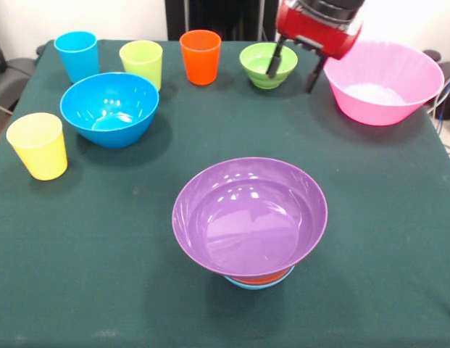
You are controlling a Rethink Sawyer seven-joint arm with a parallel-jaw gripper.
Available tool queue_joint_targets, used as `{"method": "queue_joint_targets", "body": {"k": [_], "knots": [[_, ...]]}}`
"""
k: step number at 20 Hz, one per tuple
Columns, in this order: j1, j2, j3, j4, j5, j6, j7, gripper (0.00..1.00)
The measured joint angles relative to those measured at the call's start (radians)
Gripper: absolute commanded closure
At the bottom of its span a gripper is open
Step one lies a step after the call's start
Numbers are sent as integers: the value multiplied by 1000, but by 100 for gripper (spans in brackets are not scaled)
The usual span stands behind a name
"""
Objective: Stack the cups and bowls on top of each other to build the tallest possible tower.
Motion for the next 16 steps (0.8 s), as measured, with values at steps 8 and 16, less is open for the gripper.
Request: {"method": "queue_joint_targets", "body": {"k": [8,16], "knots": [[28,-5,0,3,36,4,0,0],[13,-40,0,46,36,4,0,0]]}}
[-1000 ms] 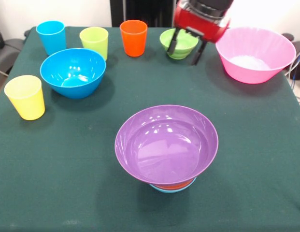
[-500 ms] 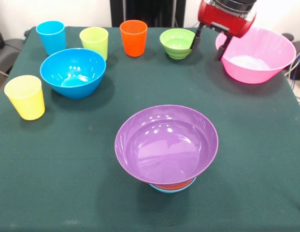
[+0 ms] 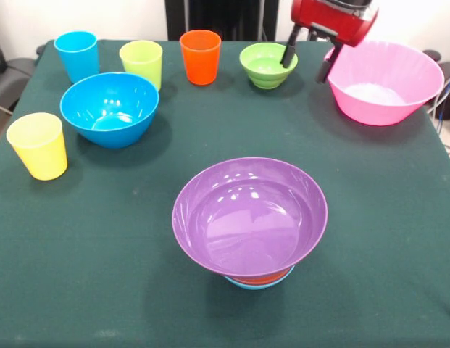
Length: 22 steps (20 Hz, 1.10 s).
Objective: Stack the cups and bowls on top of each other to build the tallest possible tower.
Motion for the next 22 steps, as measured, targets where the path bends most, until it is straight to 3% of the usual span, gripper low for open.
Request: {"method": "queue_joint_targets", "body": {"k": [12,22], "knots": [[-43,-38,0,110,0,-7,0,0],[-60,-24,11,158,0,-132,0,0]]}}
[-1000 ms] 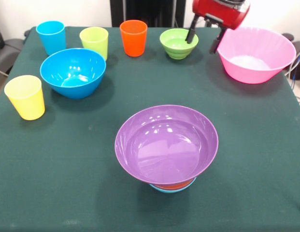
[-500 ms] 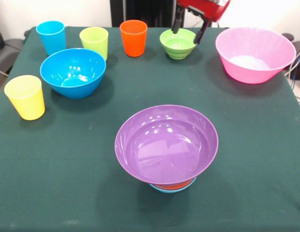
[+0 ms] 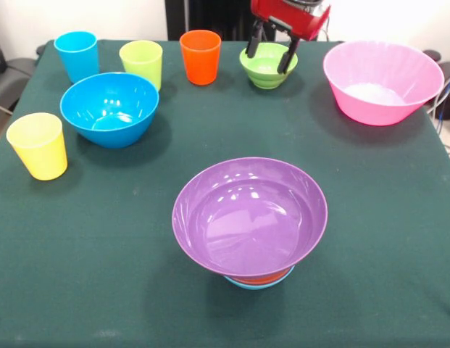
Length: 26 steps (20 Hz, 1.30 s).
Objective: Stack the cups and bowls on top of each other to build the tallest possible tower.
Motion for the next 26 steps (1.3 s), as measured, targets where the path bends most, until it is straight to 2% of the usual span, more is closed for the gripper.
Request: {"method": "queue_joint_targets", "body": {"k": [3,7,26], "knots": [[-1,22,15,4,0,-62,0,0],[-1,43,31,6,0,-93,0,0],[5,38,51,53,2,-102,0,0]]}}
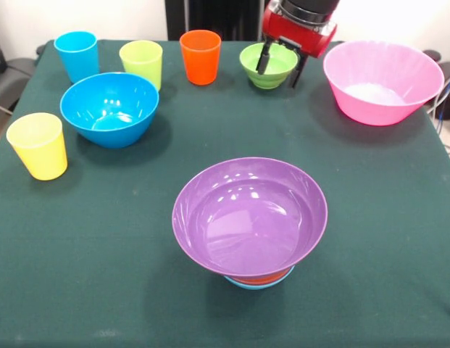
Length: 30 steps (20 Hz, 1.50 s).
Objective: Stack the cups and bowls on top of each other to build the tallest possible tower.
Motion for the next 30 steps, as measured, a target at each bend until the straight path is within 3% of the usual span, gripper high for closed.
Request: {"method": "queue_joint_targets", "body": {"k": [13,20,30], "knots": [[3,3,12,24,16,-37,0,0],[33,19,12,36,54,-96,31,0],[93,4,12,79,81,-103,109,0]]}}
